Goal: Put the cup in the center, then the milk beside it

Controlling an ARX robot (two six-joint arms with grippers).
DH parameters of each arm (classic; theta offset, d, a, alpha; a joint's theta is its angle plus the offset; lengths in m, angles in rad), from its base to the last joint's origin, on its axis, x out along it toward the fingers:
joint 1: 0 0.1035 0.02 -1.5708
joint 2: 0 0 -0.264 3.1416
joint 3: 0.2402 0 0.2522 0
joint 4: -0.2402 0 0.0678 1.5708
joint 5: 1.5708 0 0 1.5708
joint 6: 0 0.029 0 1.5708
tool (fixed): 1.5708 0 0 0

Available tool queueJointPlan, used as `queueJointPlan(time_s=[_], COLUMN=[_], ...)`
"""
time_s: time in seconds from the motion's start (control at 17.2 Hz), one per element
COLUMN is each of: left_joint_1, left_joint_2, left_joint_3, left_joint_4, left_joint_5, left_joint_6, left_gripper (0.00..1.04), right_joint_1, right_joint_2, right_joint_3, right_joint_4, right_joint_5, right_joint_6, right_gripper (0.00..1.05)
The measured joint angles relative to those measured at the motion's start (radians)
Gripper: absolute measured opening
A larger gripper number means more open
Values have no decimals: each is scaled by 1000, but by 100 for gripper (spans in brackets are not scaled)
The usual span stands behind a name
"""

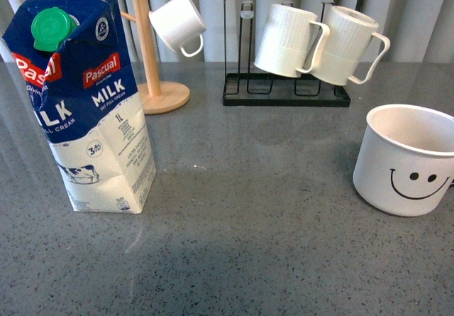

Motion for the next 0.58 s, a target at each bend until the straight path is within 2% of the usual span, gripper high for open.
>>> queueJointPlan(time_s=[0.58], left_joint_1=[0], left_joint_2=[0], left_joint_3=[0], left_joint_4=[0], left_joint_5=[0], left_joint_6=[0], left_gripper=[98], right_joint_1=[0], right_joint_2=[0], right_joint_3=[0], right_joint_4=[0], right_joint_5=[0], right_joint_6=[0], right_gripper=[98])
